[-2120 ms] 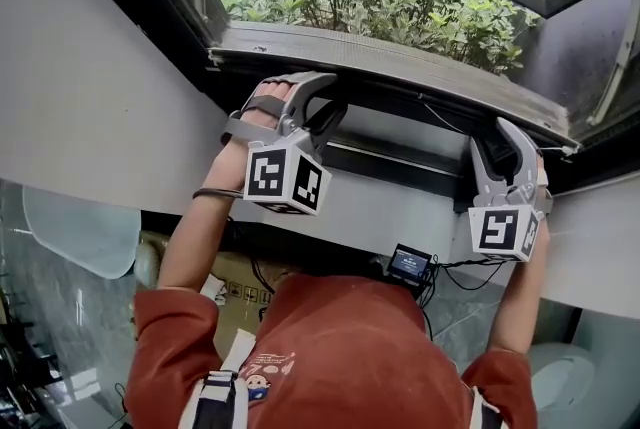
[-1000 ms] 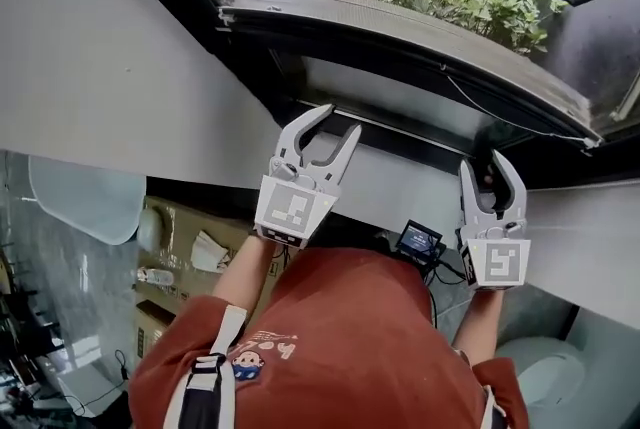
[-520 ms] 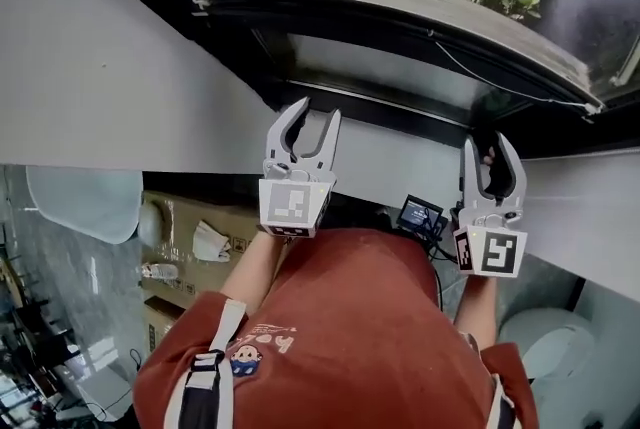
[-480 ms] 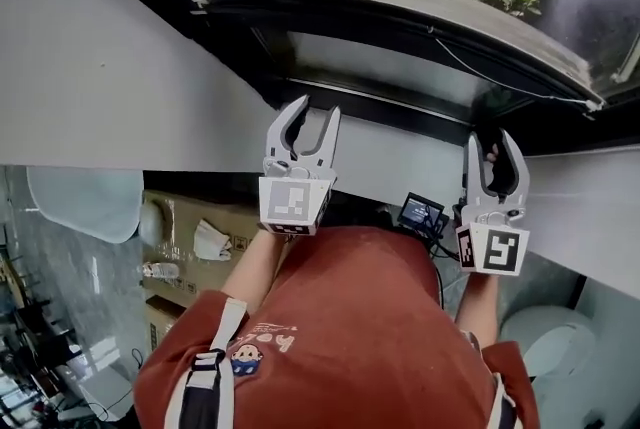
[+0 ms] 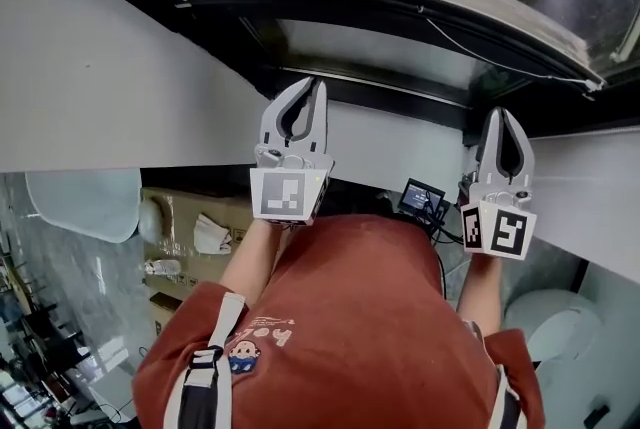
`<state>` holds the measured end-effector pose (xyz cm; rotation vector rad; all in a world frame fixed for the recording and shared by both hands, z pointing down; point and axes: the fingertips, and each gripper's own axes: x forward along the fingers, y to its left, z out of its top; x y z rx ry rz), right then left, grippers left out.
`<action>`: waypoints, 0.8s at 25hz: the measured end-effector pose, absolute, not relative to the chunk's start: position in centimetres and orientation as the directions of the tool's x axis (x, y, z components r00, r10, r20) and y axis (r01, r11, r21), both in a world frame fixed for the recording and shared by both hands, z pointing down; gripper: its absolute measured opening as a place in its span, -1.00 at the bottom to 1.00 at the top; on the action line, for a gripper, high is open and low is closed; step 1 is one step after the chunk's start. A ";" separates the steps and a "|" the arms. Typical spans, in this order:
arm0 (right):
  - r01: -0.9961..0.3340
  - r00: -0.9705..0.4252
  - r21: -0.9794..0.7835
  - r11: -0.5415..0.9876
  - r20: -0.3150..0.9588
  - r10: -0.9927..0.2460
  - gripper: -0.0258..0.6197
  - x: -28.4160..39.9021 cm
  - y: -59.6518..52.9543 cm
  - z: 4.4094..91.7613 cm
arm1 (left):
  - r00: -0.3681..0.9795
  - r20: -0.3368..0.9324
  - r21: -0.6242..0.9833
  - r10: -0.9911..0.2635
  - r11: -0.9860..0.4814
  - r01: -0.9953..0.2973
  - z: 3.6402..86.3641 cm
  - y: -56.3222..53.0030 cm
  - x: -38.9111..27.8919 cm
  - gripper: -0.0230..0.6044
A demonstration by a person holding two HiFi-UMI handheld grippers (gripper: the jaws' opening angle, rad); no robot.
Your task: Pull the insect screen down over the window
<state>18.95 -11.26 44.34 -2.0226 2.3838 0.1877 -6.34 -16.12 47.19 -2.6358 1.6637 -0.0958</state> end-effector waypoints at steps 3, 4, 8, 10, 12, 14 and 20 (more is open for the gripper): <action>-0.984 -0.164 0.083 0.156 -0.094 -0.982 -0.89 19.0 -11.1 43.9 | 0.438 0.018 -0.054 -0.899 -0.439 -0.897 46.4 -16.0 -6.2 -0.91; -0.984 -0.165 0.083 0.157 -0.095 -0.982 -0.89 19.0 -11.1 43.9 | 0.439 0.016 -0.054 -0.899 -0.439 -0.897 46.2 -16.0 -6.2 -0.91; -0.983 -0.169 0.085 0.161 -0.094 -0.981 -0.89 19.2 -10.9 43.6 | 0.450 0.001 -0.059 -0.893 -0.449 -0.891 45.6 -15.8 -6.0 -0.91; -0.983 -0.171 0.078 0.164 -0.094 -0.981 -0.89 19.5 -10.8 43.4 | 0.451 0.002 -0.064 -0.893 -0.450 -0.891 45.5 -15.7 -6.0 -0.91; -0.983 -0.174 0.078 0.167 -0.094 -0.980 -0.89 19.6 -10.7 43.3 | 0.448 0.015 -0.069 -0.894 -0.448 -0.892 45.5 -15.8 -6.1 -0.91; -0.983 -0.175 0.080 0.167 -0.095 -0.980 -0.89 19.6 -10.7 43.4 | 0.450 0.009 -0.072 -0.893 -0.450 -0.890 45.3 -15.8 -6.0 -0.91; -0.979 -0.197 0.079 0.190 -0.093 -0.976 -0.89 19.8 -10.5 43.2 | 0.461 -0.009 -0.070 -0.887 -0.460 -0.885 45.3 -15.7 -5.7 -0.91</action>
